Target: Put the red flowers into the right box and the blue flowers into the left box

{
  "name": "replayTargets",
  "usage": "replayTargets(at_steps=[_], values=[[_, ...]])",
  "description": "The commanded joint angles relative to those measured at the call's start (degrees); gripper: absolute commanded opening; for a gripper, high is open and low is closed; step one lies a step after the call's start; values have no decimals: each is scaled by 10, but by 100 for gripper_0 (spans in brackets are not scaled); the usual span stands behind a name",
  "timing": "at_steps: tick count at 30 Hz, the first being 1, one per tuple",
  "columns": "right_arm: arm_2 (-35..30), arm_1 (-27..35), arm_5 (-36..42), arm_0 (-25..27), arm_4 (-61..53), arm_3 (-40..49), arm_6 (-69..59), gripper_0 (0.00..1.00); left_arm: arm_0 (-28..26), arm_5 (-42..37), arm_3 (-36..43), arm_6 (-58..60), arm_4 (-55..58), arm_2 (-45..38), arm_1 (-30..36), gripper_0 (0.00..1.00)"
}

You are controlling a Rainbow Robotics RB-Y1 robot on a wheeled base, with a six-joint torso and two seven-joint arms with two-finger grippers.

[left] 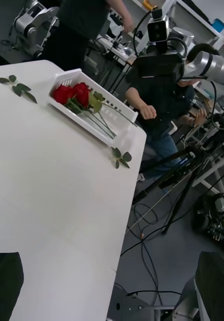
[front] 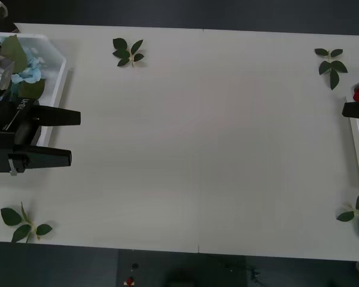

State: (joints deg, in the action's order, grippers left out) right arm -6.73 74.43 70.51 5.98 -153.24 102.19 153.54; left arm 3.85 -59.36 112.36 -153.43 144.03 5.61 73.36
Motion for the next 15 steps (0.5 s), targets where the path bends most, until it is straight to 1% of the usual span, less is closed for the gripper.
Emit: replayTargets(at_steps=[1,15], values=[[-5,3,-2,-8,-2,11,15,100,6,-1,-7,-16,9,-7,-9,100],[-5,3,-2,-8,-2,11,15,100,6,-1,-7,-16,9,-7,-9,100]])
